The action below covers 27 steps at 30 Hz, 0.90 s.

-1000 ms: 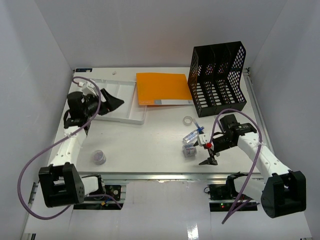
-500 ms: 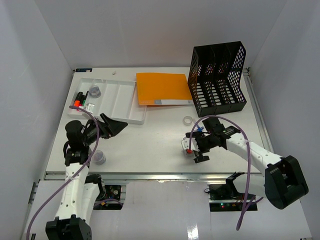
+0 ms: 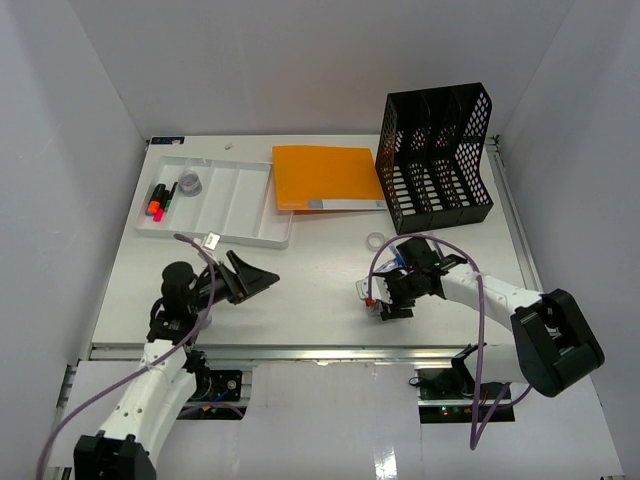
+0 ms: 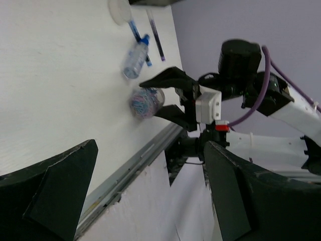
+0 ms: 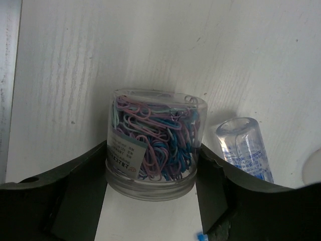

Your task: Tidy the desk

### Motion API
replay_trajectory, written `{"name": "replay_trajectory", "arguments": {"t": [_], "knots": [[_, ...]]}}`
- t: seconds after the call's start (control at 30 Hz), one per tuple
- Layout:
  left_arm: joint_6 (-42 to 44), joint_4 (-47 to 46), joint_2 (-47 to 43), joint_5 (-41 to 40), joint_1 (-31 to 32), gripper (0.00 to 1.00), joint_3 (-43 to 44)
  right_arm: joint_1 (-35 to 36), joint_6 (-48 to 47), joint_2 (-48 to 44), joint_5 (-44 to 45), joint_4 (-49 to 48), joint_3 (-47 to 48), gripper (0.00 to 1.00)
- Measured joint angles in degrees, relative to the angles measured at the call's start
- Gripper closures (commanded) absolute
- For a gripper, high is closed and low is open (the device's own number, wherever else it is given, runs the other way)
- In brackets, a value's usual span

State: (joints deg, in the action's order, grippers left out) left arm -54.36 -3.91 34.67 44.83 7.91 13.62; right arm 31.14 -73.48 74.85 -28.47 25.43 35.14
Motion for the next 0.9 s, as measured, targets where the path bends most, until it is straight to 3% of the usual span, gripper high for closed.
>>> {"name": "replay_trajectory", "arguments": {"t": [0.13,0.37,0.5,0.9], "knots": [[-2.8,-6.0,5.2,-5.8,11.7,0.02,-0.5,0.1,0.3,0.1,-0.3,-0.3,0.0,0.63],[-5.9,-17.9,19.8,-17.3,26.7,0.02,-0.3,0.1,4.3,-3.4,-3.5,1.4,0.0,0.69],[-5.9,-22.9,32.1,-22.4,34.2,0.02,4.6,-0.8,9.1,-5.7,-8.8,3.0,1.8,0.7],[-5.2,-30.8,56.0,-26.5,43.9,0.06,23.1,-3.6,15.3,-7.1,-18.2,3.2,5.2,0.69]]}}
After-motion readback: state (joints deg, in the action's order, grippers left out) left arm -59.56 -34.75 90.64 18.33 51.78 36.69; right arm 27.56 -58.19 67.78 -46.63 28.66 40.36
